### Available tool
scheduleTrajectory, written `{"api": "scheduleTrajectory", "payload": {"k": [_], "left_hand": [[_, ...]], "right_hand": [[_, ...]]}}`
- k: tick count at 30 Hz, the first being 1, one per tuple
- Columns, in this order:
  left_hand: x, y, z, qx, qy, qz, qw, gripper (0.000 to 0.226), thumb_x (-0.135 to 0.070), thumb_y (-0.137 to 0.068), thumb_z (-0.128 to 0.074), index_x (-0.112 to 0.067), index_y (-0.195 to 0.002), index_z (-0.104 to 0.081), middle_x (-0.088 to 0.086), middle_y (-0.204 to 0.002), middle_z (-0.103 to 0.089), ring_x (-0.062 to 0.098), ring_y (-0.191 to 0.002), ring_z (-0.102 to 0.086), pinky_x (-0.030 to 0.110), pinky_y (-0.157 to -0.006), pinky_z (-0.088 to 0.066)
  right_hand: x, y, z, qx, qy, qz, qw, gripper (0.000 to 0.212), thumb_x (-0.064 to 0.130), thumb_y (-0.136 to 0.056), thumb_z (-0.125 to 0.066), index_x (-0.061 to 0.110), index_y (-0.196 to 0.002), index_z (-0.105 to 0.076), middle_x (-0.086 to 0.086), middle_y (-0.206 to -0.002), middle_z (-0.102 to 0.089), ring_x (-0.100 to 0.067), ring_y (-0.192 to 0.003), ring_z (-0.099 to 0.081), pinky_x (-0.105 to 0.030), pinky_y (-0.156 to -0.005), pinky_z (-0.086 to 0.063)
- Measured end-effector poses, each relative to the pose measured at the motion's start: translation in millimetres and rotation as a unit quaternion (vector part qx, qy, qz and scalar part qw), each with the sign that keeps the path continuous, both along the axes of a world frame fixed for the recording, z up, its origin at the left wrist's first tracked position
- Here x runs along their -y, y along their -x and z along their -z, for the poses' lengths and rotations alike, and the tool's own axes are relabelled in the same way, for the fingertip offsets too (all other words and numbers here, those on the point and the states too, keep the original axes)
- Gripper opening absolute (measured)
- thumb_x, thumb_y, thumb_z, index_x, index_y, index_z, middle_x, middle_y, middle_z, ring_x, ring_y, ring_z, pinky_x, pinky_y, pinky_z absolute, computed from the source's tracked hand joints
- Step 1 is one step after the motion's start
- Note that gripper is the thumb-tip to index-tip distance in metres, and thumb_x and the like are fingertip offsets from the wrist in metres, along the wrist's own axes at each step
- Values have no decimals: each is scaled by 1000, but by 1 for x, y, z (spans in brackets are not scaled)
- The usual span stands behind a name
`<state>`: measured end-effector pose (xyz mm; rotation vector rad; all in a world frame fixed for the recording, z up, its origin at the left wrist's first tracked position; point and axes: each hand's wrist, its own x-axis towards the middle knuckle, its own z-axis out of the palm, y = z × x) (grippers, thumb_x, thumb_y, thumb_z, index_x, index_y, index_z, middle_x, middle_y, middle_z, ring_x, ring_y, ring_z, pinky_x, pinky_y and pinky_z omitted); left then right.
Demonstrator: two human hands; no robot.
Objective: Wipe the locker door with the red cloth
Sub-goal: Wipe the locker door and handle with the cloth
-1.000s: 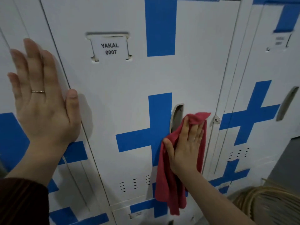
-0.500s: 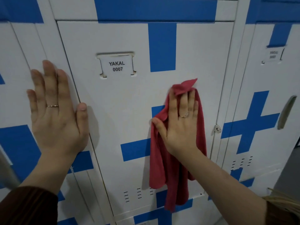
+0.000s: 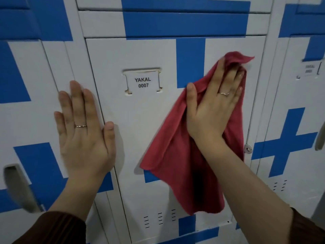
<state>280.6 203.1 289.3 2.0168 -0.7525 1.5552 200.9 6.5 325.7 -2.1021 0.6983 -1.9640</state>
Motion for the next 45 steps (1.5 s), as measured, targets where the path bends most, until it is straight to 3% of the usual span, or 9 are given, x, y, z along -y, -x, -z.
{"api": "scheduleTrajectory", "payload": {"k": [6,11,15,17,23,26,31,40,45], "left_hand": [[0,0,1,0,1,-3,1000,60,-36,-97,-15,-4,-147,-5,20,-152,-6,13,-140,12,32,-115,10],[1,1,1,-4,-1,-2,1000,61,-37,-97,-15,-5,-147,-5,19,-152,-6,11,-140,14,30,-115,11],[0,0,1,-9,3,4,1000,61,-38,-97,-16,-6,-148,-5,19,-153,-7,14,-141,11,30,-114,12],[0,1,1,-13,4,5,1000,60,-38,-97,-15,-7,-148,-4,18,-154,-6,16,-141,9,30,-115,11],[9,5,6,-8,31,-1,999,61,-38,-97,-16,-3,-147,-6,20,-152,-9,12,-140,14,30,-114,13],[11,6,7,-10,36,3,999,62,-39,-97,-15,-3,-146,-7,22,-152,-10,23,-142,6,29,-114,13],[11,5,7,-7,39,1,999,62,-40,-97,-15,-4,-147,-6,20,-152,-8,10,-140,15,30,-114,13],[10,4,9,-13,38,4,999,62,-38,-97,-18,-3,-147,-8,22,-152,-10,19,-141,6,32,-115,11],[10,4,9,-8,38,0,999,62,-38,-97,-18,-4,-147,-7,21,-153,-10,13,-140,11,32,-115,11]], "right_hand": [[-13,-3,16,-127,250,-39,959,74,58,-85,-38,13,-141,-23,-21,-147,-26,-34,-136,-10,-44,-112,-4],[-6,-2,-2,-2,-1,0,1000,75,56,-88,-28,8,-144,-14,-22,-150,-14,-36,-139,-5,-48,-112,-3],[-23,-5,34,-164,242,-23,956,75,57,-85,-33,10,-141,-16,-19,-147,-13,-37,-136,-6,-45,-111,1],[-6,0,26,-169,283,-23,944,75,59,-83,-35,13,-140,-20,-17,-147,-17,-34,-135,-8,-41,-111,2],[16,7,11,-9,-14,-16,1000,78,59,-87,-24,11,-145,-4,-20,-152,-6,-31,-140,2,-43,-113,2],[17,11,48,-53,-19,-38,998,79,62,-87,-18,13,-145,3,-20,-152,-2,-29,-140,6,-38,-113,7],[19,28,128,-160,-24,-48,986,80,68,-87,-14,20,-142,17,-18,-148,2,-28,-139,8,-37,-113,9],[23,16,63,-68,-25,-40,997,85,69,-85,-15,11,-143,7,-11,-149,6,-23,-138,13,-30,-111,17],[17,27,114,-135,-53,-70,987,79,68,-87,-14,20,-143,16,-10,-148,7,-25,-139,11,-34,-113,12]]}}
